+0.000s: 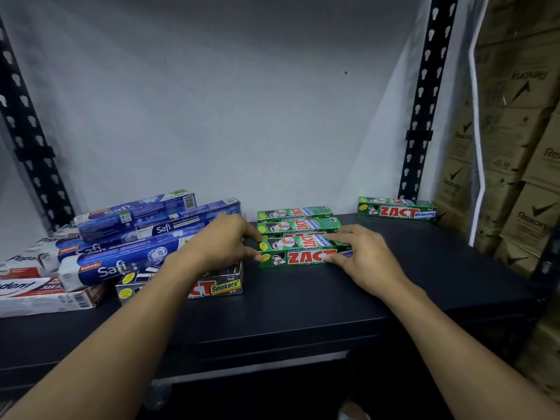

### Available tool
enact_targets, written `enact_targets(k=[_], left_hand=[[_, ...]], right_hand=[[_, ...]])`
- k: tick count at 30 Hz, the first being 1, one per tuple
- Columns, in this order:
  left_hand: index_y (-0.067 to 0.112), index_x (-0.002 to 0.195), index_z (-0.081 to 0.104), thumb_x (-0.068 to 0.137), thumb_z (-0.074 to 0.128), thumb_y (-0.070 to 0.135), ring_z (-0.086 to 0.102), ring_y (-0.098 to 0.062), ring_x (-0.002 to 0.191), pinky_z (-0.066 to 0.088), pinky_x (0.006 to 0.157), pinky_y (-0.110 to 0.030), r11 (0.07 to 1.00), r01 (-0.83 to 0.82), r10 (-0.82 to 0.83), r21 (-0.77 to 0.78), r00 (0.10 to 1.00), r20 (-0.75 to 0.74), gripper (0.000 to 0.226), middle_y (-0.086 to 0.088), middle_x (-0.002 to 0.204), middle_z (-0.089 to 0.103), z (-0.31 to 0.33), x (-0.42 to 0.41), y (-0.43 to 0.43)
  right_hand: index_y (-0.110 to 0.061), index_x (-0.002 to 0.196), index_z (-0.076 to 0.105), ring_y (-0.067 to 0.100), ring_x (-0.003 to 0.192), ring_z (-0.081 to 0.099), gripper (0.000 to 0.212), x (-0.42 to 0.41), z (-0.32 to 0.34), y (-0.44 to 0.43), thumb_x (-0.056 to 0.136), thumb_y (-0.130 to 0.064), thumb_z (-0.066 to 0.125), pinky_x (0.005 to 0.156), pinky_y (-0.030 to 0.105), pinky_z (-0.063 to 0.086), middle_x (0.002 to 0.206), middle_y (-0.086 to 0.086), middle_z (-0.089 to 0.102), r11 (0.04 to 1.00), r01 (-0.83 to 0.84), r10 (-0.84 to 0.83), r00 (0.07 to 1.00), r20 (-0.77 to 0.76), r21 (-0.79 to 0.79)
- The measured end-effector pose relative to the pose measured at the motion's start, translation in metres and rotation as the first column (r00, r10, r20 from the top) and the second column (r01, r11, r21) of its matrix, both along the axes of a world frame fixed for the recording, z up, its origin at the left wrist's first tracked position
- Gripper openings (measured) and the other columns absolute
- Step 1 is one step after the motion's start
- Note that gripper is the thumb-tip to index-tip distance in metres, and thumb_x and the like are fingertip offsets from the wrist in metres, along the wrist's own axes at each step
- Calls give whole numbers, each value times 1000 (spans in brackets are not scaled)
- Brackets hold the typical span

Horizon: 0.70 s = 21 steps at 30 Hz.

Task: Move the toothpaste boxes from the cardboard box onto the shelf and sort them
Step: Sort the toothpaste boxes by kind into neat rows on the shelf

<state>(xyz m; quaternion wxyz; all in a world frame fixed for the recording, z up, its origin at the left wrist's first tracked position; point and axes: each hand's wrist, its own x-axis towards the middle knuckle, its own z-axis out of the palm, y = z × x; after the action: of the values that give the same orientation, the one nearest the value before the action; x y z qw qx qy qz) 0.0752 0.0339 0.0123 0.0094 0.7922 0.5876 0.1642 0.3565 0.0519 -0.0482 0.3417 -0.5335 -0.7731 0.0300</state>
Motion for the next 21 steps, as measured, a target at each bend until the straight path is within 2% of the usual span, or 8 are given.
enact_targets(k=[13,15,17,18,19,21], left_hand=[[23,120,72,77,82,38,61,-7,104,47,83,-24,1000,-8,8,-30,1000,16,46,9,117,70,1,-2,1],[23,119,72,80,81,35,61,-6,107,45,87,-23,999,9,-7,-32,999,41,42,10,119,70,7,-6,1],[22,117,73,83,79,26,63,-6,106,48,91,-23,1000,7,-9,16,996,88,34,8,118,71,15,-13,5],[22,115,74,84,78,20,64,-6,104,49,92,-24,999,-7,2,51,995,95,32,6,116,72,20,-16,9],[21,115,75,84,78,15,65,-6,102,50,92,-24,997,-22,15,77,996,86,32,5,115,73,25,-18,14],[21,115,75,84,77,11,66,-8,100,51,92,-25,996,-28,25,89,999,28,33,2,114,74,35,-18,26]], right_hand=[[-30,131,64,16,125,51,48,-1,2,-3,86,-42,74,104,35,43,138,-4,55,1000,3,-2,1000,21,-24],[-30,121,71,9,114,58,35,4,5,-2,87,-39,72,101,33,48,126,-7,63,1000,-6,6,984,-175,2],[-27,109,75,-5,94,61,21,10,14,6,89,-30,69,89,19,50,107,-12,70,997,59,-32,909,-416,51],[-26,106,76,-8,88,60,19,15,18,15,90,-26,68,84,12,48,101,-14,70,993,104,-67,874,-481,49],[-26,106,77,-7,88,61,18,20,23,25,90,-25,68,83,10,46,101,-14,70,993,117,-94,847,-523,11],[-27,108,75,5,98,65,19,29,30,49,91,-22,70,88,25,55,111,-8,71,990,-6,-82,796,-600,-142]])
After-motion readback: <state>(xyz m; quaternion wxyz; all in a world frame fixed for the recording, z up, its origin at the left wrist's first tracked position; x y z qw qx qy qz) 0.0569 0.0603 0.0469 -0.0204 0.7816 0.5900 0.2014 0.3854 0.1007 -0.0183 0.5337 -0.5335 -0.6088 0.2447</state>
